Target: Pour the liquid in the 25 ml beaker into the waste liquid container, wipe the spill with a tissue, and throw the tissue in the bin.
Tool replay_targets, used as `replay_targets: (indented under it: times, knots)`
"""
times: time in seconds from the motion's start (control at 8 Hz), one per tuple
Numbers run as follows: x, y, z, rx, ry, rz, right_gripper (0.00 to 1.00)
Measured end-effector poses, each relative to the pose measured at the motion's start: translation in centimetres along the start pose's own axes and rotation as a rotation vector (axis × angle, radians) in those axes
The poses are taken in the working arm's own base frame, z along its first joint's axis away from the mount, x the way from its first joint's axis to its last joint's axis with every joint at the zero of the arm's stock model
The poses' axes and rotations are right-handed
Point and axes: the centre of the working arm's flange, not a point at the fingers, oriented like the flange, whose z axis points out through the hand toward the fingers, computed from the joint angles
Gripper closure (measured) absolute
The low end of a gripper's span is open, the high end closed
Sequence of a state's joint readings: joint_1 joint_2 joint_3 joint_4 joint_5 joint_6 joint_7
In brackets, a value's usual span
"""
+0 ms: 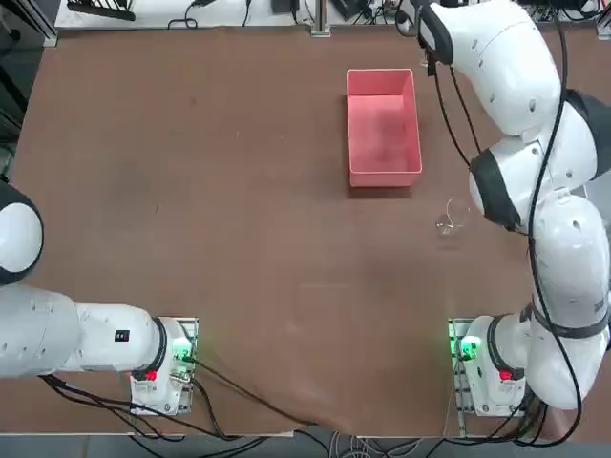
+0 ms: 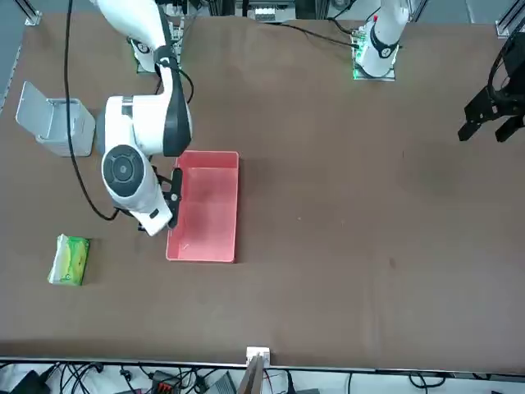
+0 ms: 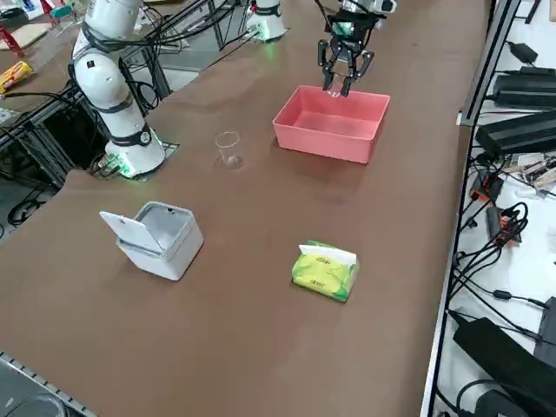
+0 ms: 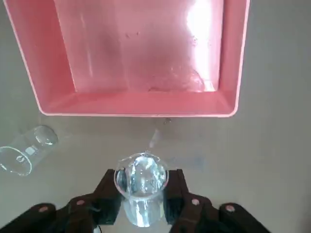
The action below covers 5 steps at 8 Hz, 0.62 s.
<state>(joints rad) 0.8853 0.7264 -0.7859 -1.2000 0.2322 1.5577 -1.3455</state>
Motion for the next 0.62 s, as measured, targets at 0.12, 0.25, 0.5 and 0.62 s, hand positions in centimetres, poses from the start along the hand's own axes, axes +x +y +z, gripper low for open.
replay_targets:
  times: [0.12, 0.25, 0.5, 0.62]
  knots:
    - [0.4, 0.0, 0.0, -0.004, -0.004, -0.004, 0.53]
    - [0.7, 0.1, 0.1, -0.006, -0.009, -0.008, 0.53]
    - [1.6, 0.0, 0.6, -0.003, -0.02, -0.017, 0.53]
    - [2.2, -0.1, 0.8, -0.003, -0.026, -0.024, 0.53]
